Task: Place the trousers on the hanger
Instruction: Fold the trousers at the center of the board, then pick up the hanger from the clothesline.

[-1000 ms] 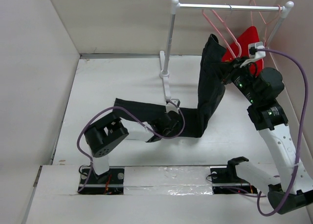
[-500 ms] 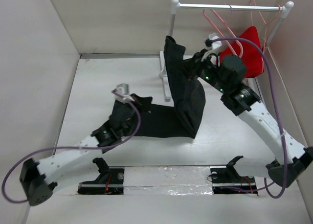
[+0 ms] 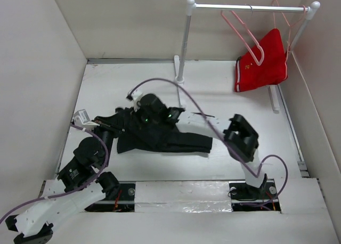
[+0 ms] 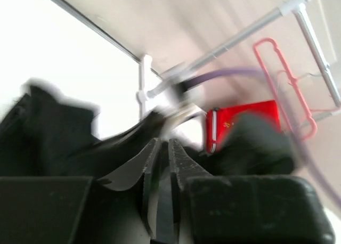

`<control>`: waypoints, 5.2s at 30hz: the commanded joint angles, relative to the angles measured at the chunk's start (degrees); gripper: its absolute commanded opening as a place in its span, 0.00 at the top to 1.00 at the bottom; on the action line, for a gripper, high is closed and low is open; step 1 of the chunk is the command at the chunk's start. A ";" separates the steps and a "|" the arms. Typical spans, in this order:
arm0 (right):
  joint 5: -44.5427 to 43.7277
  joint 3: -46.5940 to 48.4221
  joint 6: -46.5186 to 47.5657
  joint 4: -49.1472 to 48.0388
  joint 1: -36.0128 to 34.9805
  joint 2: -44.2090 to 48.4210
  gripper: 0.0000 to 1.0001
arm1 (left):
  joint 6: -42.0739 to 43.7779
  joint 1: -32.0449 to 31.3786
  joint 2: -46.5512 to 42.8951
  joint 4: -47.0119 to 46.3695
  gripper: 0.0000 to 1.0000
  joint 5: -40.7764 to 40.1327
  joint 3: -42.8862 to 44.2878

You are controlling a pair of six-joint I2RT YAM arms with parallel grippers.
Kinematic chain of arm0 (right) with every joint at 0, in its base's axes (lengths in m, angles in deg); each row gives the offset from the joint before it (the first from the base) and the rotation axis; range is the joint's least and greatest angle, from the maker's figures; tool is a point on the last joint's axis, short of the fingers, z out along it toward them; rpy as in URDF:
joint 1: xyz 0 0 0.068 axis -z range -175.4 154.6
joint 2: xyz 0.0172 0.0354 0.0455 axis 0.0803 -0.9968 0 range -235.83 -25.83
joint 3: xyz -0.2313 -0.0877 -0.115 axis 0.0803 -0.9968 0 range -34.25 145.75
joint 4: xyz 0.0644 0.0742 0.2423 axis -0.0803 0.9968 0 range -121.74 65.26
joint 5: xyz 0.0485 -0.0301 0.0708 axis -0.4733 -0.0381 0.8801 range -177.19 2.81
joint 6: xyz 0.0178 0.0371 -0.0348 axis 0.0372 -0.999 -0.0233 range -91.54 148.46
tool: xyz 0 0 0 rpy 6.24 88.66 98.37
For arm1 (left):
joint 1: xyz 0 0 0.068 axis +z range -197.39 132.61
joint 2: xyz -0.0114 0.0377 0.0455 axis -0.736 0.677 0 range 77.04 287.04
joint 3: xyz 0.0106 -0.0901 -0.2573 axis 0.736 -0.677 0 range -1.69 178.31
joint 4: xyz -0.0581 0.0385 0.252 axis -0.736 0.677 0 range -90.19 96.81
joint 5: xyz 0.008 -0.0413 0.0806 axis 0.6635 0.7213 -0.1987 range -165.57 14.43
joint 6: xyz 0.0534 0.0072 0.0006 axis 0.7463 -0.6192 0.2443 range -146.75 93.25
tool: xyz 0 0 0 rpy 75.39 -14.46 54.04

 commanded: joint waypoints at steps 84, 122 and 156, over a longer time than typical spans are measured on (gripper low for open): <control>-5.23 -4.33 13.48 1.53 52.81 38.10 0.17 | 19.67 8.98 44.02 -44.81 0.95 39.31 -5.72; -1.44 -1.39 13.92 0.50 57.22 31.22 1.00 | 18.53 8.45 45.69 -44.29 0.78 40.28 -4.84; -24.39 -62.04 3.03 -9.18 34.54 55.84 1.00 | 7.64 -3.59 71.96 -47.54 0.58 51.36 22.48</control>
